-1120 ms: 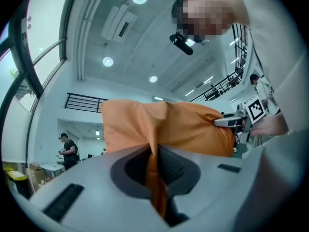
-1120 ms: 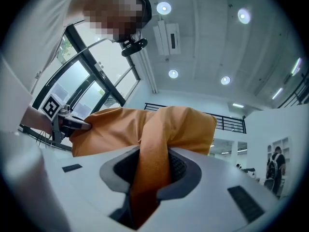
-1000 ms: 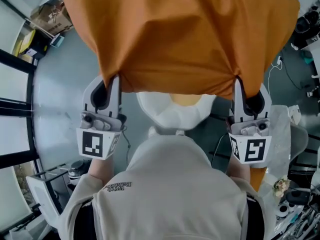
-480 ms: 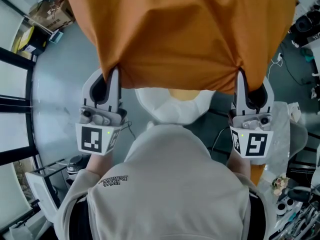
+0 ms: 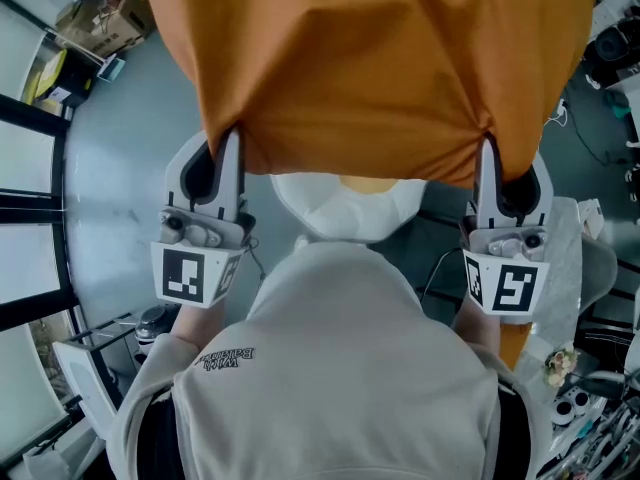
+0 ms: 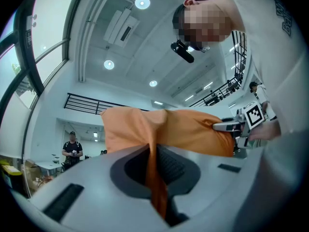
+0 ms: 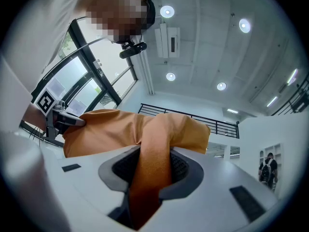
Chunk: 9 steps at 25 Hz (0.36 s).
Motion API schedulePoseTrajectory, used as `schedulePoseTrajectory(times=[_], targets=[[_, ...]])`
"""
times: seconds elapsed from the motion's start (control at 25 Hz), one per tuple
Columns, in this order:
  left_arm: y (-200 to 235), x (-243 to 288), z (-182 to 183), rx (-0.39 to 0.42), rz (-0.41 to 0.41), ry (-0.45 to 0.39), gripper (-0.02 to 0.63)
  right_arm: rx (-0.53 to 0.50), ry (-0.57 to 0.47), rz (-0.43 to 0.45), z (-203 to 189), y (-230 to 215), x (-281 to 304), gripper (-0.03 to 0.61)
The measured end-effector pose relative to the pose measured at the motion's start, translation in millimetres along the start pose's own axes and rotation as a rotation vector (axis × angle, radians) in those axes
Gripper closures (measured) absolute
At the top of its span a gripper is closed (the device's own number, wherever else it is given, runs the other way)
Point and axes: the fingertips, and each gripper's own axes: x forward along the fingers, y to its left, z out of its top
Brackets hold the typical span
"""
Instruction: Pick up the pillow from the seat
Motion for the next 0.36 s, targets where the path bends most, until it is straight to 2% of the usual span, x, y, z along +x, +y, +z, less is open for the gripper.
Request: schedulePoseTrajectory(times=[0.36], targets=[[-10,2,2,-0.002,-0.019,-0.021,0.595,-0.011,0.007,-0.035,-1,-7,-12,0.449]])
